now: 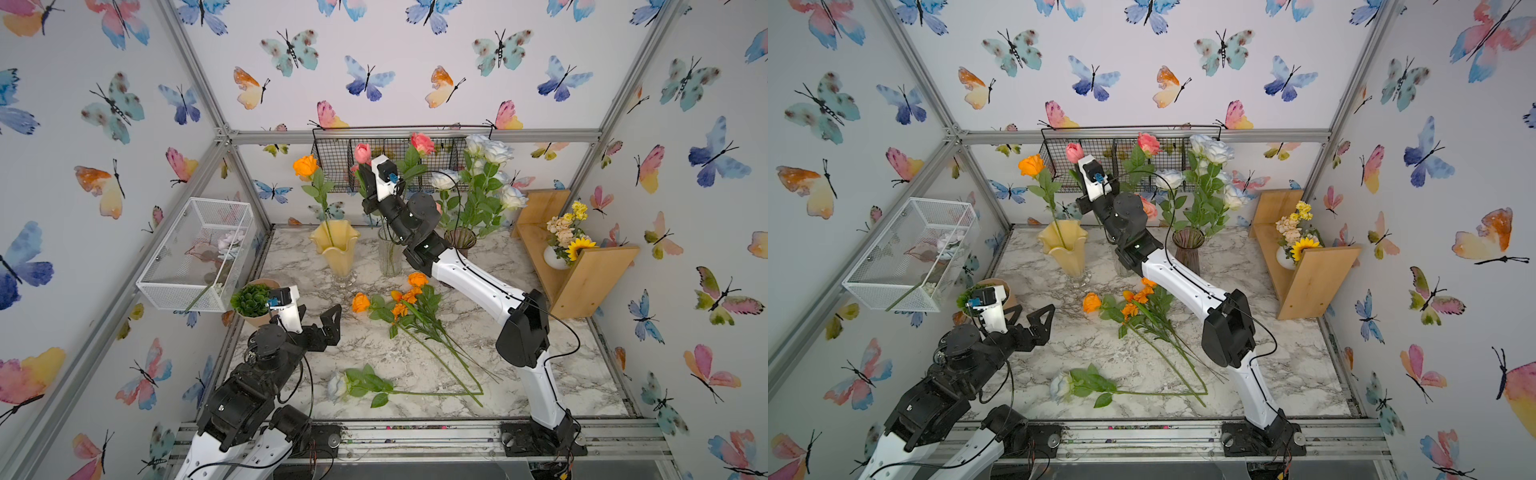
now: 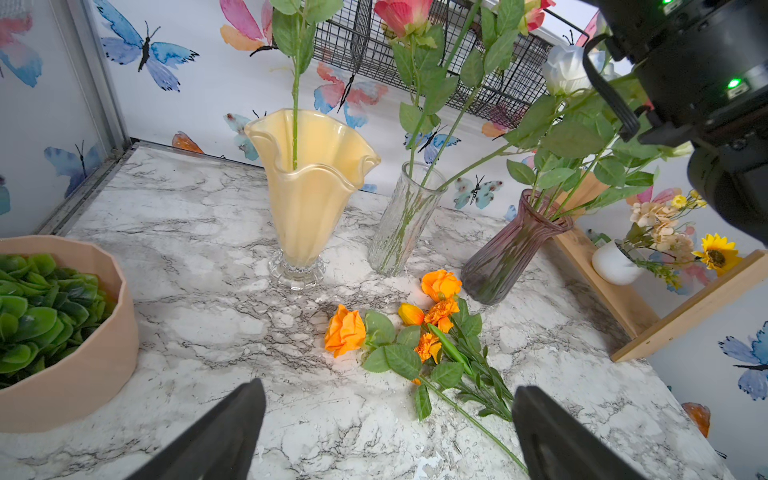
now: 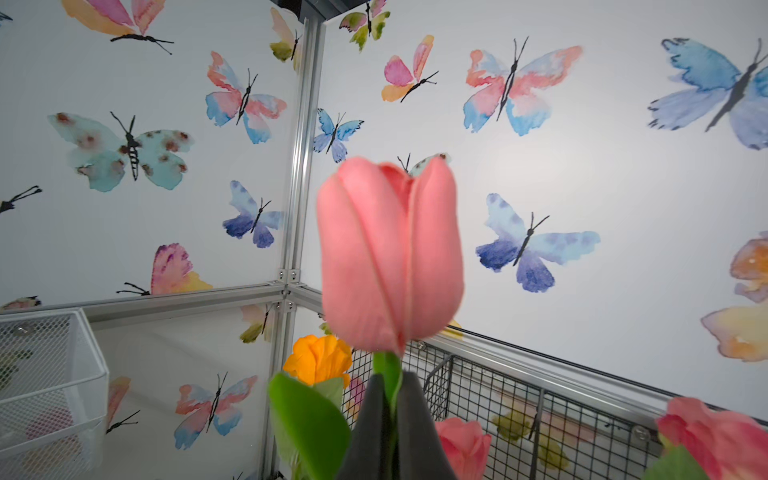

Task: Arrange the flowers in different vases according to their colors
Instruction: Insert the flower into the vase.

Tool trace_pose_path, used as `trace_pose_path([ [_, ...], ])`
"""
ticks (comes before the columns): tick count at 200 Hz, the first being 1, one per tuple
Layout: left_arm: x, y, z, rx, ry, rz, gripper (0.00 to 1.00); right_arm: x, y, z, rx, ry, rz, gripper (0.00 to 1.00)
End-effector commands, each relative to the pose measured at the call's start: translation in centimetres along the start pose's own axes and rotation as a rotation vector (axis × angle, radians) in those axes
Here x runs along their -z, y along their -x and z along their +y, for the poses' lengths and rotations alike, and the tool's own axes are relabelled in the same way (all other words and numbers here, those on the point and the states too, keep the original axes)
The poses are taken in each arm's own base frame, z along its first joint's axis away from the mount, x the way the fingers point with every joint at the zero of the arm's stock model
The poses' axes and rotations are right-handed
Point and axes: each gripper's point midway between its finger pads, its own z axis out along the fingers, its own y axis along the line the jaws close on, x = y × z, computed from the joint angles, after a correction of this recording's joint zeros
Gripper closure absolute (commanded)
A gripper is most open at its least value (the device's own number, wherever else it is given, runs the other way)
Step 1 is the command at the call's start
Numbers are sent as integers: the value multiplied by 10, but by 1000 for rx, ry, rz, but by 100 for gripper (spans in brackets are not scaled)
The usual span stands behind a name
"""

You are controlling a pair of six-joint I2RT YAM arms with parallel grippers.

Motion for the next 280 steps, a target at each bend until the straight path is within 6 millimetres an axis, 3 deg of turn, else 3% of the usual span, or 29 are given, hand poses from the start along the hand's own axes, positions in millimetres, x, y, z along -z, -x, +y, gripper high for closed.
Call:
trace_pose_path([
  [1,-3,0,-1,-6,-14,-2,1,-3,6,-12,19,-51,-30,98],
  [130,-4,1,4,1,6,-6,1,16,-70,-35,29,-122,154,97],
  [142,-4,1,4,1,7,-5,1,18,-75,-36,27,-132,170,89],
  [146,-5,0,4,0,7,-2,1,19,-76,-38,23,-141,177,80],
  [162,-5,1,4,0,7,-3,1,22,-70,-45,-2,-177,180,45],
  [182,-5,0,5,0,8,-2,1,22,-56,-47,-30,-182,177,28],
  [239,-6,0,5,0,11,2,1,20,-10,-51,-98,-162,151,19],
  [280,-6,0,6,0,13,0,1,24,-5,-58,-89,-193,173,19],
])
